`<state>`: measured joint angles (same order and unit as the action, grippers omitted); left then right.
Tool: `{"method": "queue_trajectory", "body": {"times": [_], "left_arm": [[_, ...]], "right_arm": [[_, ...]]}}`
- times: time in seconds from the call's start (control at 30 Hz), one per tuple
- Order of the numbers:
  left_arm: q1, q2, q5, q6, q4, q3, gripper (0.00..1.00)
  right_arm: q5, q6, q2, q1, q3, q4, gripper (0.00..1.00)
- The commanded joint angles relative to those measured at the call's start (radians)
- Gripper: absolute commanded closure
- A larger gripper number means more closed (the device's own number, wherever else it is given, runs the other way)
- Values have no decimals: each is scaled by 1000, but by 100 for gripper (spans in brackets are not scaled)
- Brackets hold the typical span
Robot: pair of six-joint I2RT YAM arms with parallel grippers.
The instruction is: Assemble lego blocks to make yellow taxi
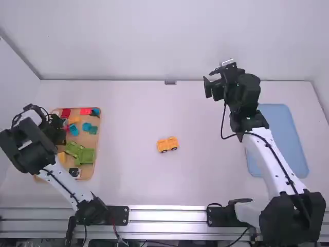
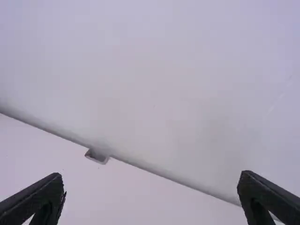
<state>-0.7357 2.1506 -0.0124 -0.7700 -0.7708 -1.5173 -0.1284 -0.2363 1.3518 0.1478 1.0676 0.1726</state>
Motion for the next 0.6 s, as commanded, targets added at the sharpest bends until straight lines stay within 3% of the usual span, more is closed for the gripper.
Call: {"method": "queue_trajectory", "body": {"times": [0.0,0.17,0.27,0.57], "left_arm": [[-3,0,-5,34,0,12,67],[4,-21,35,50,-32,-11,73],[3,-63,58,97,-58,-36,70],[49,-315,235,96,-85,-26,77]], "right_arm": [[-2,0,2,3,38,3,2],[-3,0,2,3,38,6,1],[-6,0,2,3,38,5,1],[-96,0,3,3,38,14,1]]}}
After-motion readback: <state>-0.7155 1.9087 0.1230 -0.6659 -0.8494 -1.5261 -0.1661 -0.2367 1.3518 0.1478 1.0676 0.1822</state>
